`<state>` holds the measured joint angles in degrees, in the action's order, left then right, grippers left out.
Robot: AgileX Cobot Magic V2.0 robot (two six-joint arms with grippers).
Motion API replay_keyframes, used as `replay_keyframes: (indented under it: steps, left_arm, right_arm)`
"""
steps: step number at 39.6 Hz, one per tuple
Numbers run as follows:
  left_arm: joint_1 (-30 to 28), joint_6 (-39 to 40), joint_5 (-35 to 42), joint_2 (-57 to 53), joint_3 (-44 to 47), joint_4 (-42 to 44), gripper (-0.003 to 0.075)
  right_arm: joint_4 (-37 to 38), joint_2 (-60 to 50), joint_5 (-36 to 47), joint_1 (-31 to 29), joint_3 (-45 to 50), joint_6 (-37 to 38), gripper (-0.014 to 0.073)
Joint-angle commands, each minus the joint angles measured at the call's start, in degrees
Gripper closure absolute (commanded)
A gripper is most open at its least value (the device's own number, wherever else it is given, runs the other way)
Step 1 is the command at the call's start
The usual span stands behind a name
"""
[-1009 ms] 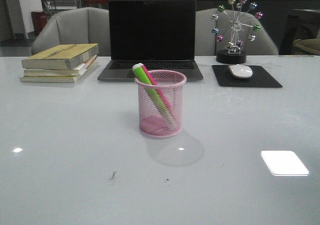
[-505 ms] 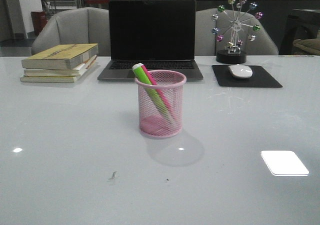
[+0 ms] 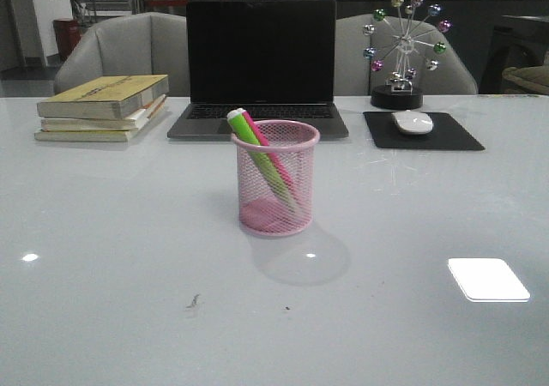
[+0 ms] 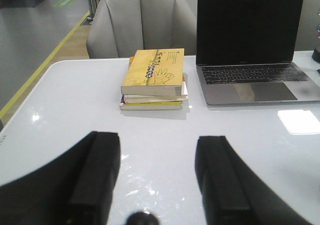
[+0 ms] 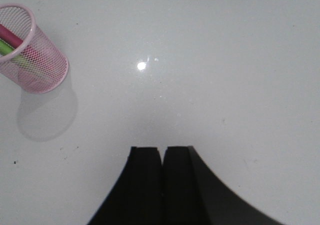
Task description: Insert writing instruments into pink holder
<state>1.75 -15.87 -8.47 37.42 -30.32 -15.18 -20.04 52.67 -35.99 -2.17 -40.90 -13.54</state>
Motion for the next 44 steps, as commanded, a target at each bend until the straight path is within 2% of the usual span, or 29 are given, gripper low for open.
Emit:
replay_keyframes:
  steps: [1,30,44]
  left_arm:
    - [0.03,0.09,4.91,0.16,-1.77,-0.24,0.0318]
    - [0.03,0.09,4.91,0.16,-1.77,-0.24,0.0318]
    - [0.03,0.09,4.91,0.16,-1.77,-0.24,0.0318]
  right_arm:
    - [-1.66,-0.66,2.9,-0.34,-1.54,-0.51,0.0544]
    - [-1.27,-1.25,3.01,-0.34,-1.54,-0.51,0.0544]
    - [4.97,-15.86,5.95,-0.34,-1.49,-0.17,0.0544]
